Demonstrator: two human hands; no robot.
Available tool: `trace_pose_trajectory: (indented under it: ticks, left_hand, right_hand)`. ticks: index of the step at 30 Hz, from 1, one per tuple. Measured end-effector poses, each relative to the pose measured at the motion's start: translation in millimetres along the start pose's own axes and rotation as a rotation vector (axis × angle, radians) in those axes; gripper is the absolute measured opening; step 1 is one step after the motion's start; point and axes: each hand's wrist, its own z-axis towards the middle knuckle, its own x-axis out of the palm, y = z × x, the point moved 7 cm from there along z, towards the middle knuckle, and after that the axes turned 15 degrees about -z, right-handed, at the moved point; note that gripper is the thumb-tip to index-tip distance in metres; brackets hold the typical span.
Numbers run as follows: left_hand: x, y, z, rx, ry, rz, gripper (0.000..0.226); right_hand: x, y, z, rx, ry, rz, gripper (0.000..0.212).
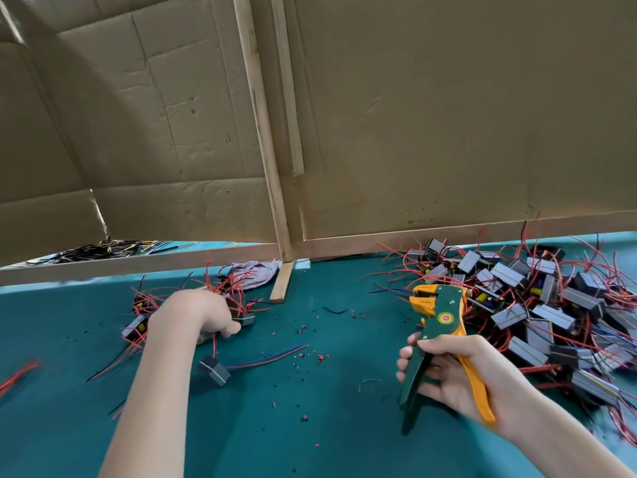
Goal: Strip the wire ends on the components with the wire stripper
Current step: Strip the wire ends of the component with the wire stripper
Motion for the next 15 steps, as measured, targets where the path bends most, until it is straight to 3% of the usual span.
trace_pose_trajectory:
  ticks: [5, 9, 12, 15]
  left_hand:
    - [2.7, 2.5, 14.1, 0.093, -0.013, -0.297, 0.021]
    - [-13.9, -32.9, -6.9, 0.524, -0.053, -0.416, 0.014]
    - [-15.3, -74.1, -40.6, 0.874, -0.026, -0.74, 0.01]
    - [-6.4, -106.5, -54.3, 1.042, 0.062, -1.101, 0.01]
  right_hand:
    - [-0.9, -1.1, 0.3, 0.01, -0.014, 0.01, 0.027]
    - [-0.2, -2.2, -0.9, 0.014, -0.004, 0.021, 0.021]
    - [2.3, -4.2, -1.1, 0.027, 0.004, 0.015, 0.023]
    - [4.5, -5.2, -0.8, 0.029, 0.007, 0.01, 0.029]
